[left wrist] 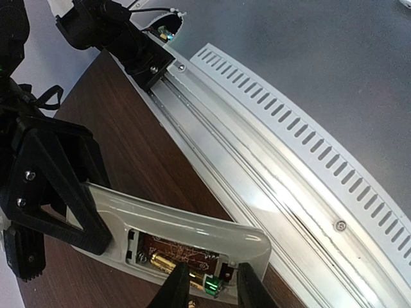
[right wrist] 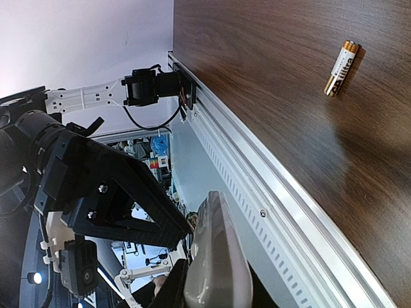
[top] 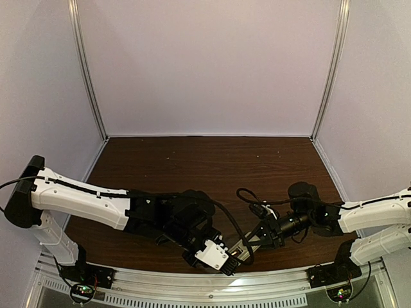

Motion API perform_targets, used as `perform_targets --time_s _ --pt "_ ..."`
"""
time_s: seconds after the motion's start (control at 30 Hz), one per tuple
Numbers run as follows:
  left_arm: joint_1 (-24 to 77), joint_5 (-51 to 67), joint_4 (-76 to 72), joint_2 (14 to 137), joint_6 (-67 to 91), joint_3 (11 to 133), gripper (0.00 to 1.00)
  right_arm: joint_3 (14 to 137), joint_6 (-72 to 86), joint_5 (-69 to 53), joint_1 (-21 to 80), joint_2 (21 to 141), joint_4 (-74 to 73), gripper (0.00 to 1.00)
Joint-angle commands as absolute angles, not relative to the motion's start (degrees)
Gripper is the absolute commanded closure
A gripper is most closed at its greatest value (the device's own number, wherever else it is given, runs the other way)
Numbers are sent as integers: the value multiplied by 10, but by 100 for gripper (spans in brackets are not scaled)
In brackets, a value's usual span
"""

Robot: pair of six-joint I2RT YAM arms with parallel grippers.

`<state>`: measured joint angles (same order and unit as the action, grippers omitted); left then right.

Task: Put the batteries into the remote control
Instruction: Load the battery into the battery compartment.

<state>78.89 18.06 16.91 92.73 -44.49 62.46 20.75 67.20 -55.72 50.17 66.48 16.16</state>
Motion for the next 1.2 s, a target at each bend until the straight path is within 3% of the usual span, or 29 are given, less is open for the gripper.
perform_targets --time_s 0.0,0.53,1.17 --pt "793 185 173 937 -452 636 73 224 664 -568 507 668 179 100" --pt "793 163 176 951 -441 644 82 226 666 -569 516 671 187 100" --pt "794 133 189 973 -397 664 83 218 681 -563 519 659 198 100"
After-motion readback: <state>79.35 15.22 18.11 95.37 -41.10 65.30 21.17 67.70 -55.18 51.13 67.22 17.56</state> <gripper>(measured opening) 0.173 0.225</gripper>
